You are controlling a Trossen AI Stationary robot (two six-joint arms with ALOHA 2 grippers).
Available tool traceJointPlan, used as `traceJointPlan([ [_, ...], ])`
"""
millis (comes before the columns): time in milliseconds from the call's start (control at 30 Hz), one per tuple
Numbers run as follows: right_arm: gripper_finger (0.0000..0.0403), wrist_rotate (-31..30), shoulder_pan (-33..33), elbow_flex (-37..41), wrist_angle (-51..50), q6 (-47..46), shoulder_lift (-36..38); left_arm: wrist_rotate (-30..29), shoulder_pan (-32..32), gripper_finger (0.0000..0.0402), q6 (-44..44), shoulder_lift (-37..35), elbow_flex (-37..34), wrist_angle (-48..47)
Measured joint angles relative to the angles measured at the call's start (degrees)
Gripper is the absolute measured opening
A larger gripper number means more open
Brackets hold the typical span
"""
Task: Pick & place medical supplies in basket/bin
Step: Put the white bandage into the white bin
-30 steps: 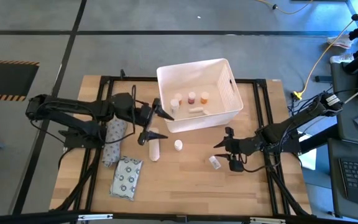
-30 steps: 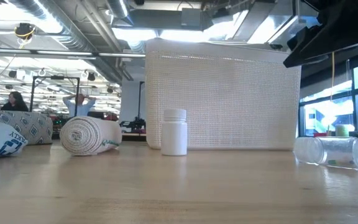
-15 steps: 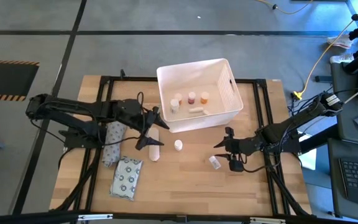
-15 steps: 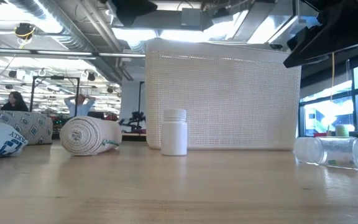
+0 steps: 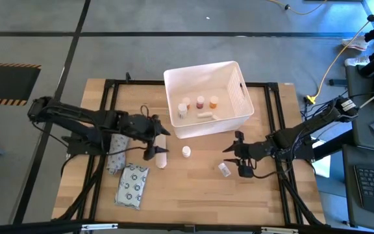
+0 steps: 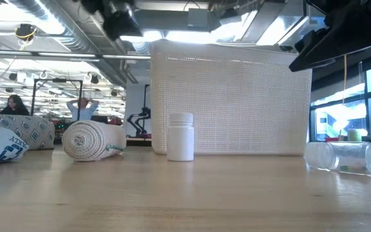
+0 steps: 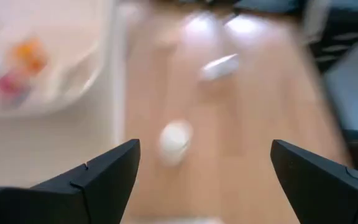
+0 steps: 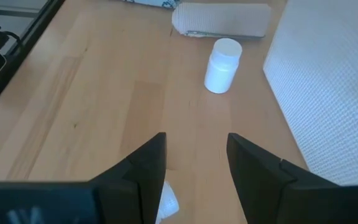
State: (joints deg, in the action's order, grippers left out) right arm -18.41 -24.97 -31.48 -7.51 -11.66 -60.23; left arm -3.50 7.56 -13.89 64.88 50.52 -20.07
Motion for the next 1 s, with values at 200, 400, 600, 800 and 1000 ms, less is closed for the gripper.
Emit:
traceJointPlan([
  [200,0.0171,0.0,0.8,0.0,0.0,0.1,0.0,-15.7,4.0,0.0352,-19.3,0.5,0.0,-12.6],
  [400,0.0171,0.0,1.9,0.0,0.0,0.3,0.0,-17.4,3.3,0.0352,-34.4,5.5,0.0,-14.1],
  [600,0.0171,0.0,2.7,0.0,-0.1,1.7,0.0,-9.4,0.1,0.0352,-44.4,12.6,0.0,-15.9],
  [800,0.0171,0.0,2.7,0.0,-0.6,1.9,0.0,-4.2,-2.2,0.0352,-50.8,17.2,0.0,-20.4],
  [1000,0.0171,0.0,2.7,0.0,-1.2,4.4,0.0,-1.0,-2.9,0.0352,-51.4,20.5,0.0,-15.8],
])
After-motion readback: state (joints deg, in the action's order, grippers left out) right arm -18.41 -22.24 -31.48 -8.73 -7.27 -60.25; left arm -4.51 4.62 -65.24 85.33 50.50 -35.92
